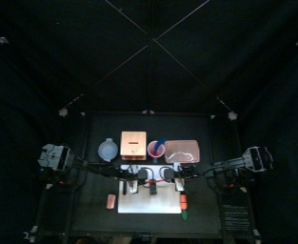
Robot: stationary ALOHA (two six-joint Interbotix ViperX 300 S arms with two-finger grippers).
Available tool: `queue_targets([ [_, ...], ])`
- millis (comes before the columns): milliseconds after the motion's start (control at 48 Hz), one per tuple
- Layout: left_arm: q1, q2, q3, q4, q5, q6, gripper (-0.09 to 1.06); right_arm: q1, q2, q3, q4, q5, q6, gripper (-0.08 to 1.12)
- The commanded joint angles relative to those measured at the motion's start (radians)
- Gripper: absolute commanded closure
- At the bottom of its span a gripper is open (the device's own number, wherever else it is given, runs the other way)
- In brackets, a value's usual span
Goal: Place sushi on board then cut the sushi with the knife then place the pieces on the plate
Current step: Cut the sushi into 4 pieces
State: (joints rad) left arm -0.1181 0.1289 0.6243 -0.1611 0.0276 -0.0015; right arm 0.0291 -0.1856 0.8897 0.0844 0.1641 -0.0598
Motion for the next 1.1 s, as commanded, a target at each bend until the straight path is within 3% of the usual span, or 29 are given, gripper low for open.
queue_targets([
  [21,-0.005,-0.008,-0.023,-0.002,-0.003,0.002,0.58,-0.012,-0.006,-0.018,0.000,-0.003,0.000,0.70],
  [438,0.020,0.064,-0.018,0.003,0.029,0.006,0.59,-0.011,0.101,-0.025,0.011,-0.003,0.003,0.70],
  [812,0.078,0.061,-0.020,0.098,0.032,0.006,0.59,-0.094,0.095,-0.025,-0.005,-0.003,0.000,0.70],
  [1104,0.075,0.006,-0.028,0.110,0.066,0.005,0.59,-0.086,0.031,-0.048,-0.002,0.049,0.002,0.70],
])
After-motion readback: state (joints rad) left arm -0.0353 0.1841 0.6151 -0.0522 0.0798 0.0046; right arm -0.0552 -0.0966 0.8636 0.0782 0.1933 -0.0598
